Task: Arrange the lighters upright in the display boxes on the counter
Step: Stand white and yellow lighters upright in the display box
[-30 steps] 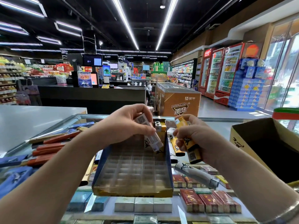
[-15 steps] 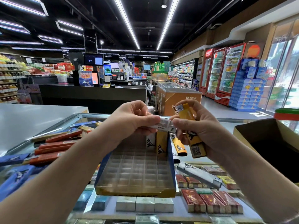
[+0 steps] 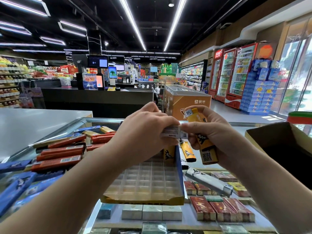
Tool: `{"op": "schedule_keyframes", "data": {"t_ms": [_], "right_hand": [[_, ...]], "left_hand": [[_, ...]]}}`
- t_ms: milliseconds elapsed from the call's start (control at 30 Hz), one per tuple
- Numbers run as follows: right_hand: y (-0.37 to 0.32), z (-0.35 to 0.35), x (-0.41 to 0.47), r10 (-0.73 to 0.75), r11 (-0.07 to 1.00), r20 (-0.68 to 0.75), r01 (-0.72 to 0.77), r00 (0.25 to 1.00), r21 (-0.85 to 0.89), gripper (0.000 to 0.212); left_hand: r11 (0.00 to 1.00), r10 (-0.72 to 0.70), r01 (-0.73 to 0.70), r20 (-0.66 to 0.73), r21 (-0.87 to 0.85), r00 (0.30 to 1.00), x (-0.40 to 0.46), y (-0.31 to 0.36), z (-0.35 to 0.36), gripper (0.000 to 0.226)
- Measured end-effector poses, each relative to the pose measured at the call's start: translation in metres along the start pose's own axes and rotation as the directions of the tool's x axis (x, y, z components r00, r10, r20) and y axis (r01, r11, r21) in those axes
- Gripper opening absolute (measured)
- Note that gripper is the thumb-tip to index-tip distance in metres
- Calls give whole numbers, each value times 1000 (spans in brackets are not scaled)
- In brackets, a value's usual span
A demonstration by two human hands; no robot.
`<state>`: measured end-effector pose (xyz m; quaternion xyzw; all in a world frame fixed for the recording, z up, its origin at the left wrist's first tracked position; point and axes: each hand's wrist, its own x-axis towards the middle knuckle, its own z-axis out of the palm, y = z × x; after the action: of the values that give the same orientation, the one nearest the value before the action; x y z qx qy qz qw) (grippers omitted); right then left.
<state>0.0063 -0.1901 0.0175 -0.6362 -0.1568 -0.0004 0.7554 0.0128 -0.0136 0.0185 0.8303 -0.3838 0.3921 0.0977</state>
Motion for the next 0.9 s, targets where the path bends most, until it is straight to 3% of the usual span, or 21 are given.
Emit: {"op": "schedule_keyframes", "data": {"t_ms": [100,200,267,333,500,700,800,900], "right_hand": [[1,0,0,11,998,5,-11,1000,57,44],[2,-2,1,5,998,-36,-3,999,62,41],[3,-4,3,20,999,-79,-17,997,46,34],[7,-6,4,46,999,-104,-43,993,28,33],[13,-7,6,93,995,-108,-96,990,-23,32],[13,-7,7,98,995,-116,-99,988,-3,33],[13,-7,6,106,994,-117,-107,987,-2,32],[12,-7,6,102,994,-125,-105,987,-17,32]], "left_hand": [[921,-239,278,169,-272,956,-1,-3,3,29],[675,-349,480,331,-559,877,0,-13,1,33],[534,-403,557,388,-635,829,1,-23,-3,32],[454,-431,630,464,-630,774,0,-31,-7,32],[550,-434,718,589,-426,682,-5,-40,-3,17],[726,-477,650,516,-225,712,-6,-40,1,13],[751,-465,636,539,-180,702,-7,-38,1,17],[744,-498,637,466,-204,731,-6,-40,-5,28]]}}
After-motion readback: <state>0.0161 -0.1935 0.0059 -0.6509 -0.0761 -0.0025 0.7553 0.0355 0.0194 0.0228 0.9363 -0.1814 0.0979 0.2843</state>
